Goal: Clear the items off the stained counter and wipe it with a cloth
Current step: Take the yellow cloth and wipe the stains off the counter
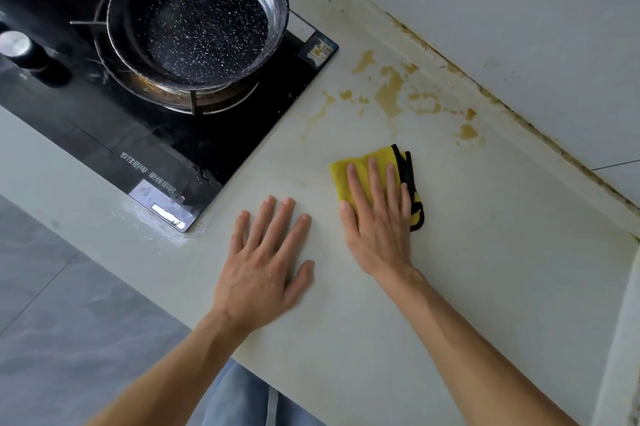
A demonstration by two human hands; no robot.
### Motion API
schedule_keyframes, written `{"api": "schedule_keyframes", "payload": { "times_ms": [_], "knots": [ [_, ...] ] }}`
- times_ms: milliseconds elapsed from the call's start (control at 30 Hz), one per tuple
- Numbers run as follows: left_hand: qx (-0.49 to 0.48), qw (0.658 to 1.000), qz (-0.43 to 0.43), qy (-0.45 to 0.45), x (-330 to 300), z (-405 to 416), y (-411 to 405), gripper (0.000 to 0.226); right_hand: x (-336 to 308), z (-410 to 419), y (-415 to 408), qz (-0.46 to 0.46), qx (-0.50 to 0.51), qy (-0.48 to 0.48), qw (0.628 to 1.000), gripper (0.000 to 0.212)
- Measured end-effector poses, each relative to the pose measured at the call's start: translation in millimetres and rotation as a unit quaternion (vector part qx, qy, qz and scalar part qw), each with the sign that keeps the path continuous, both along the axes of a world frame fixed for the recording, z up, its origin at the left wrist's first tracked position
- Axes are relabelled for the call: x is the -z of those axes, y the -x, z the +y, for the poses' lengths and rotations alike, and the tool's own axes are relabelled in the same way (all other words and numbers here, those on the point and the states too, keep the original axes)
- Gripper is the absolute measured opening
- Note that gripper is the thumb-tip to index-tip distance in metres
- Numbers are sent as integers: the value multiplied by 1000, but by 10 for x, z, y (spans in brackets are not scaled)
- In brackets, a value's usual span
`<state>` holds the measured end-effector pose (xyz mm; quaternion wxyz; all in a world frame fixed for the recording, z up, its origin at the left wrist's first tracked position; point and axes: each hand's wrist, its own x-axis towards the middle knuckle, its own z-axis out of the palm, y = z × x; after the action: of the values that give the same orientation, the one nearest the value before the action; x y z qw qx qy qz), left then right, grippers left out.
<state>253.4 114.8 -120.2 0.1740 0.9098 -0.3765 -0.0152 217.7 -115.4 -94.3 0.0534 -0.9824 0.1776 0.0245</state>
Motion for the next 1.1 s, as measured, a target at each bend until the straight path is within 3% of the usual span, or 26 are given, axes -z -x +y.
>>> {"api": "schedule_keyframes", "payload": {
  "times_ms": [133, 267, 333, 500, 700, 867, 967, 1100],
  "knots": [
    [1, 1000, 6, -5, -19, 3, -2, 73, 69, 343, -618, -9, -124, 12, 992, 59],
    [-1, 1000, 9, -1, 0, 10, 3, 73, 39, 113, -785, -3, -224, -4, 975, 60],
    [0, 1000, 8, 1, 20, 14, 14, 72, 24, -164, -864, -3, -210, 3, 978, 65],
    [1, 1000, 19, -2, 6, 2, 14, 72, 38, -395, -1278, -23, -46, 17, 999, 66],
    [4, 1000, 19, -3, 5, 16, 11, 71, 155, -24, -1084, -17, -167, 18, 986, 66],
    [6, 1000, 25, -8, -9, 20, 2, 72, 28, -570, -1631, 4, -30, -2, 1000, 68],
    [7, 1000, 28, -9, -33, 21, 5, 71, 19, -535, -1552, -6, 30, -2, 1000, 67],
    [5, 1000, 28, -3, -10, 24, 18, 71, 61, -78, -1089, -2, -72, 27, 997, 65]
  ]
}}
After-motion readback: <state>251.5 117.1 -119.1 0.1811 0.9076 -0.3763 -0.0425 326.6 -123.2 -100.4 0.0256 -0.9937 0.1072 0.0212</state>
